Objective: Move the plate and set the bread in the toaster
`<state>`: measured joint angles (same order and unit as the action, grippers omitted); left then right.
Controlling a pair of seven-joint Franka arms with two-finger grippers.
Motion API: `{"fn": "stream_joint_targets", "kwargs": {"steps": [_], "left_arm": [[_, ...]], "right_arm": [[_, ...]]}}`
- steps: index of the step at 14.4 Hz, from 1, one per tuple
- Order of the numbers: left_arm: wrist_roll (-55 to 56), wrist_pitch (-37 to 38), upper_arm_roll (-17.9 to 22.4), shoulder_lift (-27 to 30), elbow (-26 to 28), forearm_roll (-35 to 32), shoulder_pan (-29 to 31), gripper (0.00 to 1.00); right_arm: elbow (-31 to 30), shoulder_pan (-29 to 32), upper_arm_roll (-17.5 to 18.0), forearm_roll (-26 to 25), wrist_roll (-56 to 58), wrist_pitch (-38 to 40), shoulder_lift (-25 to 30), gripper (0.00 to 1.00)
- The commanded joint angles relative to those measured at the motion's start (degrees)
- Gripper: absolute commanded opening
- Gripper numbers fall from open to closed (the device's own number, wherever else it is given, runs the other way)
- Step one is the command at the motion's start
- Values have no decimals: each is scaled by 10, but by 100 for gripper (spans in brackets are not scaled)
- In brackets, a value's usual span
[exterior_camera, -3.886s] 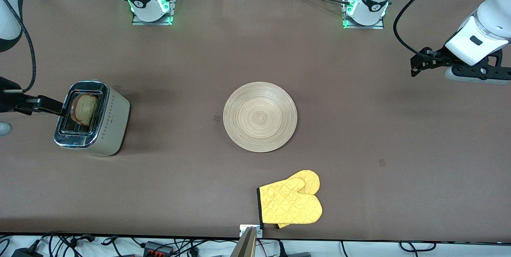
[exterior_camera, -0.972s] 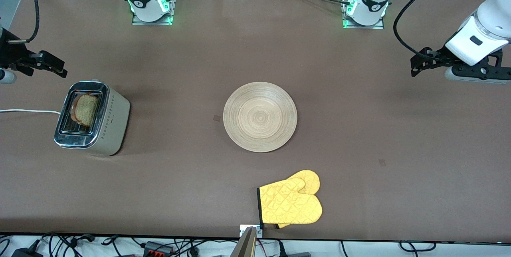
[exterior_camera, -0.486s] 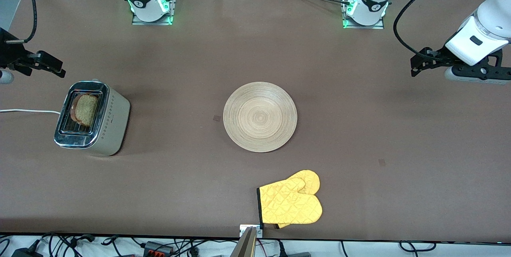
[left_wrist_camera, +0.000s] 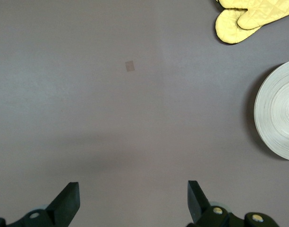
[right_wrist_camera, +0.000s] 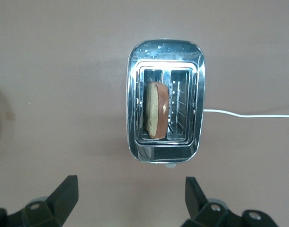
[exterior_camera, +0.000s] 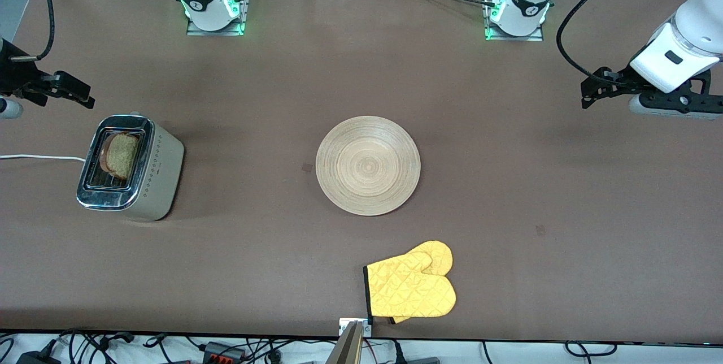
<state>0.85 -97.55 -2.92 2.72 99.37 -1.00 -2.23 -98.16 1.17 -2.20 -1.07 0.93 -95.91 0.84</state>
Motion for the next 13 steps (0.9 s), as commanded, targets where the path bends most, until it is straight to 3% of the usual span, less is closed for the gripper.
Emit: {"fn": "stream_joint_targets", "kwargs": {"steps": [1, 13], "left_arm": [[-1, 11, -1, 5, -6, 4, 2, 100], [-1, 11, 0, 5, -6, 4, 2, 100]], "right_arm": [[-6, 10, 11, 0, 0, 5, 8, 100], [-6, 10, 9, 0, 1, 2, 11, 100]]}}
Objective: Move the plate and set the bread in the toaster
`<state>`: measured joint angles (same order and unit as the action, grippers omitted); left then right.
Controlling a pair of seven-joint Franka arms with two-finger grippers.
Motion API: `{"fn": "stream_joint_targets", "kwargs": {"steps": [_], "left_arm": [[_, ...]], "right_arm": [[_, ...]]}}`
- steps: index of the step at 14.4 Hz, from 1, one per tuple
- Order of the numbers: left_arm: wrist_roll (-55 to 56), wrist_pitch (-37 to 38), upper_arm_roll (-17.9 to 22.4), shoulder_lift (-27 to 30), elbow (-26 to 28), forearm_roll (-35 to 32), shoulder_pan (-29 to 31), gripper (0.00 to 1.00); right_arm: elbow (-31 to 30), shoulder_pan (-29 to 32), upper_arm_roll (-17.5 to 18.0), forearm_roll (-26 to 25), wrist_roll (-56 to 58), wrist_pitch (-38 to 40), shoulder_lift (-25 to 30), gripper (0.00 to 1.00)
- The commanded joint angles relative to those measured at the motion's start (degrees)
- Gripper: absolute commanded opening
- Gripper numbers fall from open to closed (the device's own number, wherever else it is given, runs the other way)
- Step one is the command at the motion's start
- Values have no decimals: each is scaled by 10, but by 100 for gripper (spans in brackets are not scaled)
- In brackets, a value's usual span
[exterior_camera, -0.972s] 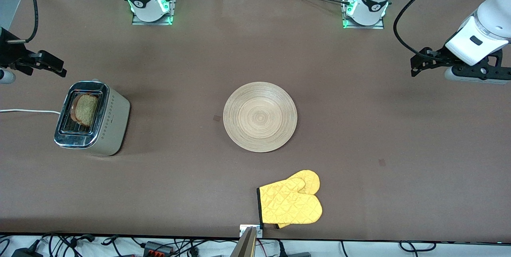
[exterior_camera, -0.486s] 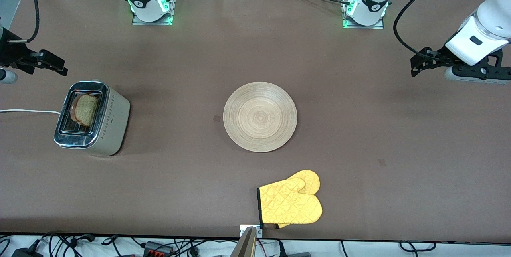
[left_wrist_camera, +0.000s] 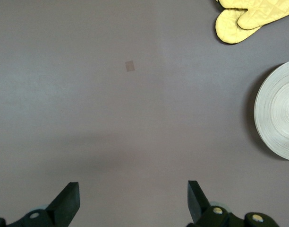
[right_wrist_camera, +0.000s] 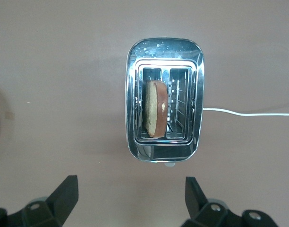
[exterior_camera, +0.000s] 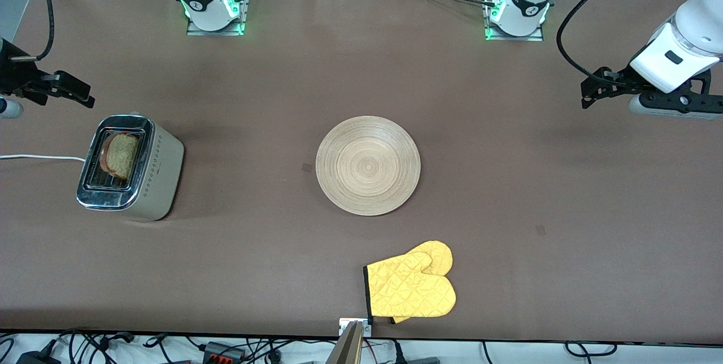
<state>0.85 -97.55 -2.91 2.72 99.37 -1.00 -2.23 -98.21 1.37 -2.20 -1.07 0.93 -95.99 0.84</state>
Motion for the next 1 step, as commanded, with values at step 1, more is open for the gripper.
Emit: {"fn": "stream_joint_targets", "kwargs": {"steps": [1], "left_arm": [[-1, 11, 0, 5, -6, 4, 2, 100]], "right_arm": [[-6, 8, 9, 0, 1, 2, 11, 100]]}}
